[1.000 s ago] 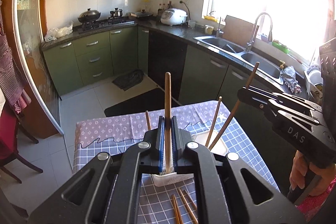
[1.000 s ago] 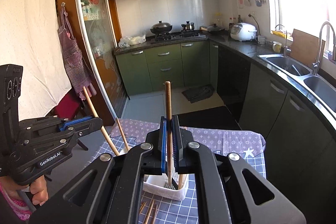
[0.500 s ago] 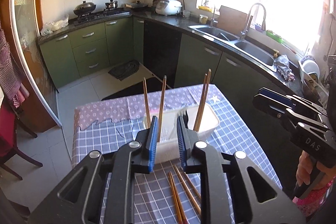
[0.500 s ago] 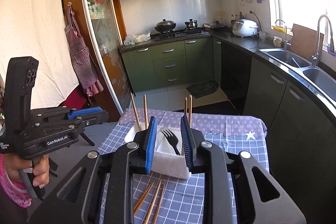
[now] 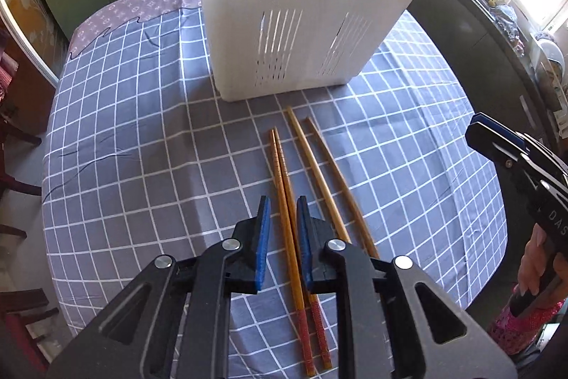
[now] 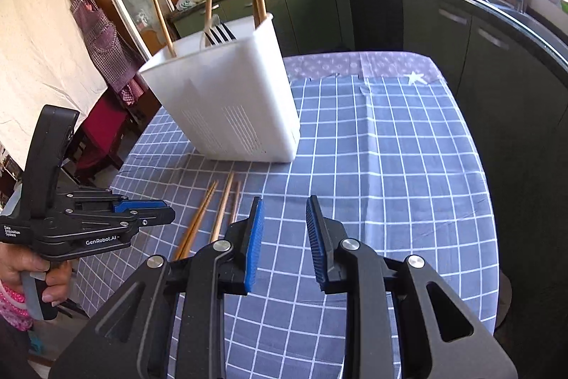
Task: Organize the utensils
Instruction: 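Grasp another wooden chopstick on the cloth with the left gripper and lift it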
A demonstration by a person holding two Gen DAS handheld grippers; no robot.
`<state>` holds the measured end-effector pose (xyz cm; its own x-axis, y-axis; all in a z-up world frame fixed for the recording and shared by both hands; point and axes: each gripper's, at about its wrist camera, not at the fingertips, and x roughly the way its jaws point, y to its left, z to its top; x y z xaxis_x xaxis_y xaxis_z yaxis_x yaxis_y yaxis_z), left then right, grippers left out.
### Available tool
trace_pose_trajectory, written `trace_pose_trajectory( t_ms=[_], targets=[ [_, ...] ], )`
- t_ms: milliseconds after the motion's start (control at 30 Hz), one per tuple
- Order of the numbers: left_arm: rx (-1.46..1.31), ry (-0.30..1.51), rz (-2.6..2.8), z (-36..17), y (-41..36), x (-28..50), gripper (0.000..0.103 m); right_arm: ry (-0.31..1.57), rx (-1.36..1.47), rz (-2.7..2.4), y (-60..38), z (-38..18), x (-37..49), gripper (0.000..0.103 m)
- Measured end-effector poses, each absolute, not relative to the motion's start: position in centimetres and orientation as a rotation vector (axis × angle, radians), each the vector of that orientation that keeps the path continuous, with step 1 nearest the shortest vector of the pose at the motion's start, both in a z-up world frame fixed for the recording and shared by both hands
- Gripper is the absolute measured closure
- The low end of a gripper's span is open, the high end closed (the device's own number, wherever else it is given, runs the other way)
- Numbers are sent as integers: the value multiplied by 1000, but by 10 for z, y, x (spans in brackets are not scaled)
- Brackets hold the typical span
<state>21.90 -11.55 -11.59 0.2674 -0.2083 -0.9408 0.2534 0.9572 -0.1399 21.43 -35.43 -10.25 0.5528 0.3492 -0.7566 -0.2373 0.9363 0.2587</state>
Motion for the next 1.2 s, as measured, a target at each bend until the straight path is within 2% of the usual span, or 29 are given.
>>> trace_pose_trajectory(
  t_ms=[767,1033,1200],
  targets=[
    [169,1351,-269,-154,-158,224,92,947,171,394,-349,-107,225,75],
    [169,1357,-271,-151,-161,232,97,950,183,402,-349,-107,225,75],
    [118,1278,-279,-119,-148,237,97,950,187,397,-351,-107,225,75]
  ],
)
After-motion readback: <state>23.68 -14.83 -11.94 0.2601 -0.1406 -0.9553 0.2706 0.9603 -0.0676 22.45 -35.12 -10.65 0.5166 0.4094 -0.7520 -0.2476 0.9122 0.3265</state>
